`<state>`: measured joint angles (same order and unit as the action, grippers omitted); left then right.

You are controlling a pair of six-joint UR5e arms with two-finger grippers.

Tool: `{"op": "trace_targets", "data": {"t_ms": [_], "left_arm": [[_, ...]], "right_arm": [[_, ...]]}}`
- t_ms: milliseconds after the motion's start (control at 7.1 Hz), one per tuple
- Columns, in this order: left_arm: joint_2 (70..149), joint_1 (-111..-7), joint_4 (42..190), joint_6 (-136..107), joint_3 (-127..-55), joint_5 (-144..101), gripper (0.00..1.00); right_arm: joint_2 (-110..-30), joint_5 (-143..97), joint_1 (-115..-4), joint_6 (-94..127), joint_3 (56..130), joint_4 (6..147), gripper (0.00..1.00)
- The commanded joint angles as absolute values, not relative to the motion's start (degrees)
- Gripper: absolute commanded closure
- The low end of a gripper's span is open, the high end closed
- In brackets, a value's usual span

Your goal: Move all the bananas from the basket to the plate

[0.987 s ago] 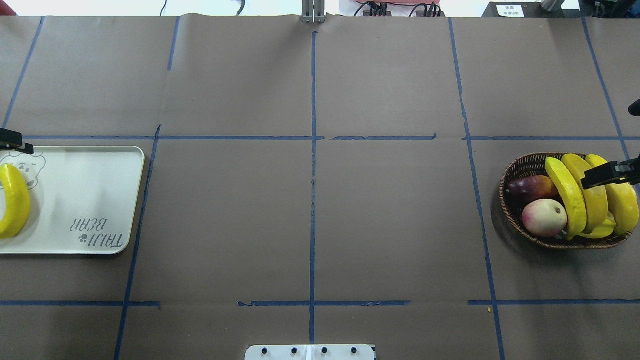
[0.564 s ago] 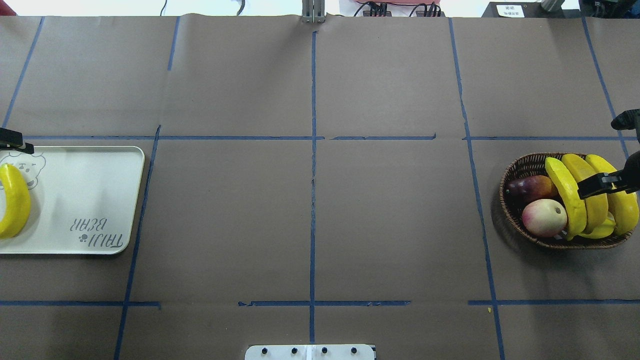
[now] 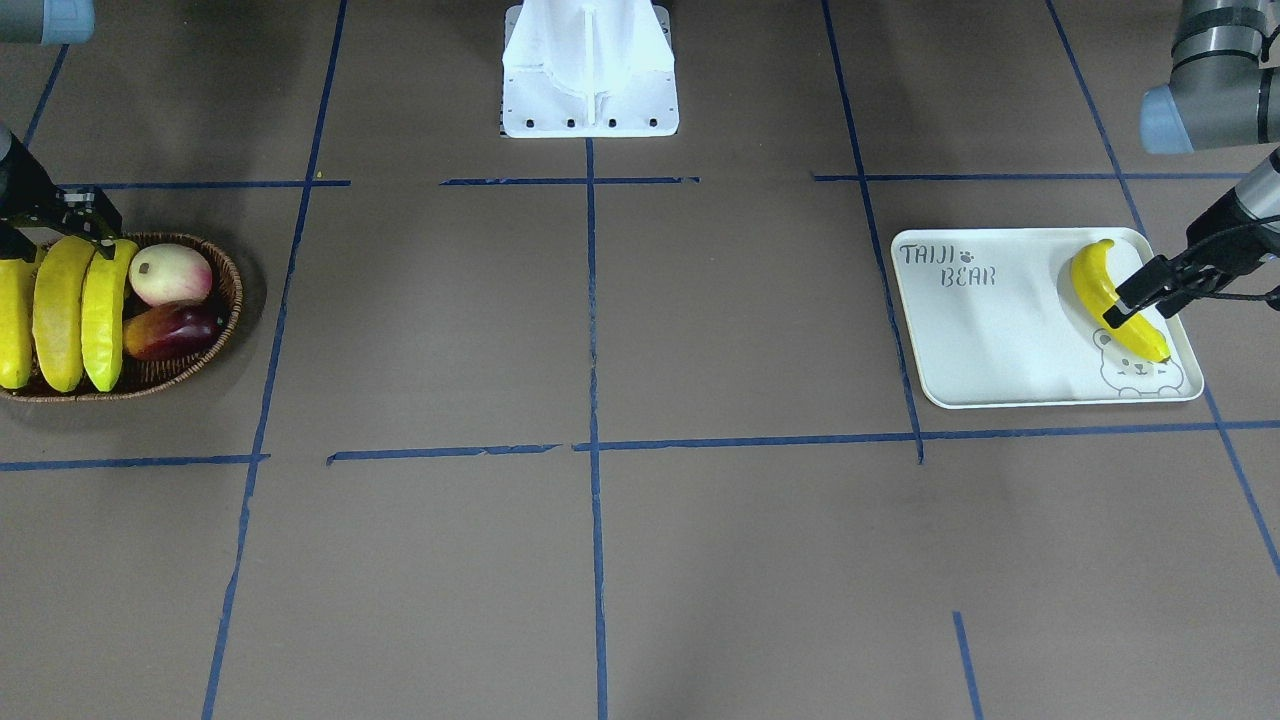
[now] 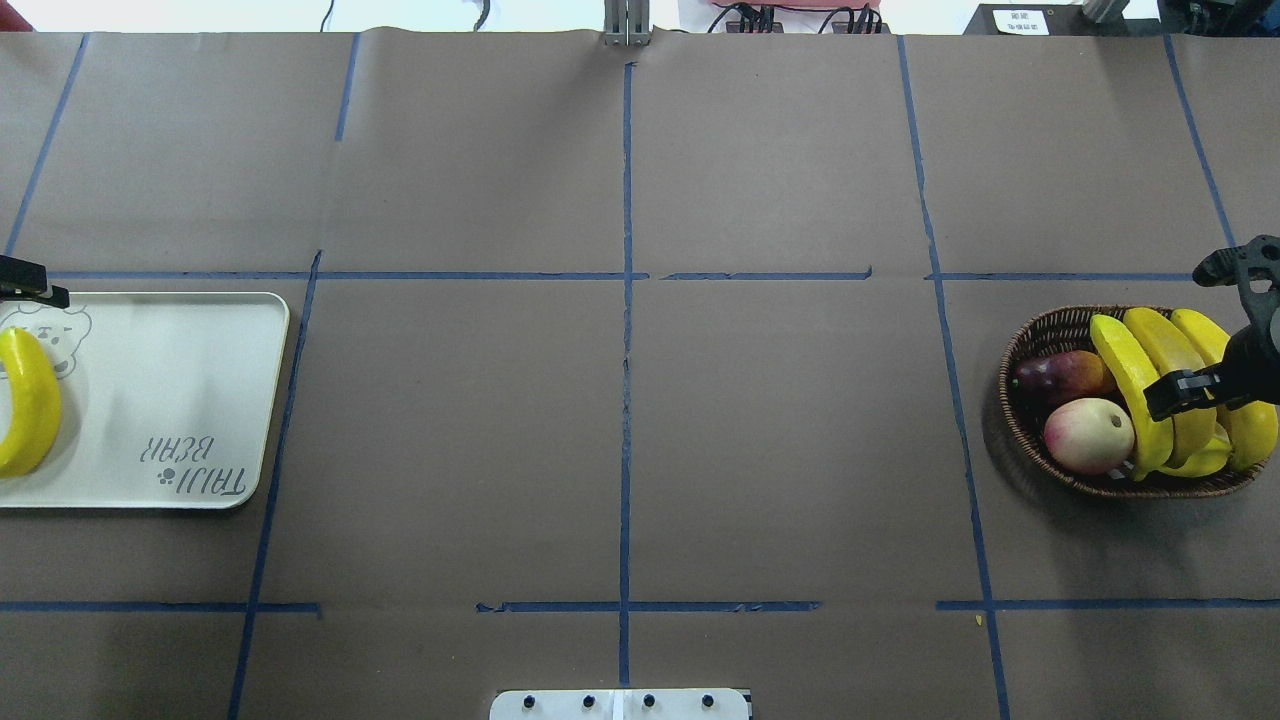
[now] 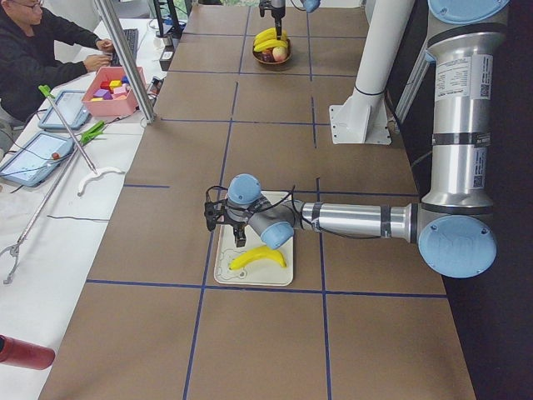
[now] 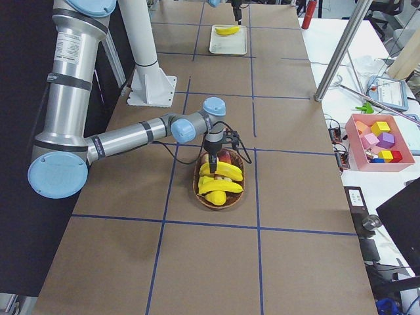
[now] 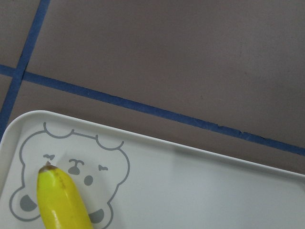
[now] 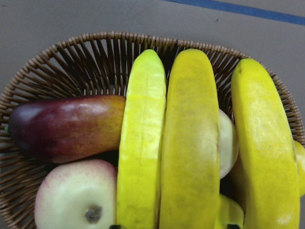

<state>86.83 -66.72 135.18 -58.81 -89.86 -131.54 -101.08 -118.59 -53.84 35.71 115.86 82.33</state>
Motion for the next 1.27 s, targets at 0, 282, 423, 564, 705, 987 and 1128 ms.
{"op": "trace_targets", "data": {"t_ms": [0, 282, 423, 564, 705, 987, 1128], "left_arm": [[86.84, -66.71, 135.18, -58.8, -89.83, -131.57, 0.01], [86.84, -66.71, 135.26, -58.71, -89.82, -131.57, 0.01], [86.84, -66.71, 135.26, -58.71, -89.82, -131.57, 0.01], [86.84, -66.71, 135.26, -58.71, -89.91, -131.57, 0.01], [86.84, -66.71, 135.26, -58.71, -89.91, -131.57, 0.01], [86.75, -66.88, 135.44, -58.71, -89.91, -131.57, 0.01], [86.75, -66.88, 135.44, -58.71, -90.0, -131.57, 0.01]], "right_arm": [[-101.16, -118.65, -53.88, 35.6, 115.4, 82.35, 0.31], [-101.25, -118.65, -55.19, 34.29, 115.31, 82.35, 0.57], [-101.16, -118.65, -55.11, 33.84, 115.14, 82.44, 0.8], [-101.16, -119.0, -55.54, 33.66, 115.22, 82.53, 0.97], [-101.08, -119.35, -56.42, 33.66, 115.57, 82.53, 1.0], [-101.16, -119.71, -61.84, 33.23, 120.28, 85.14, 1.0], [-101.08, -119.79, -65.62, 31.13, 125.8, 89.17, 1.0]]}}
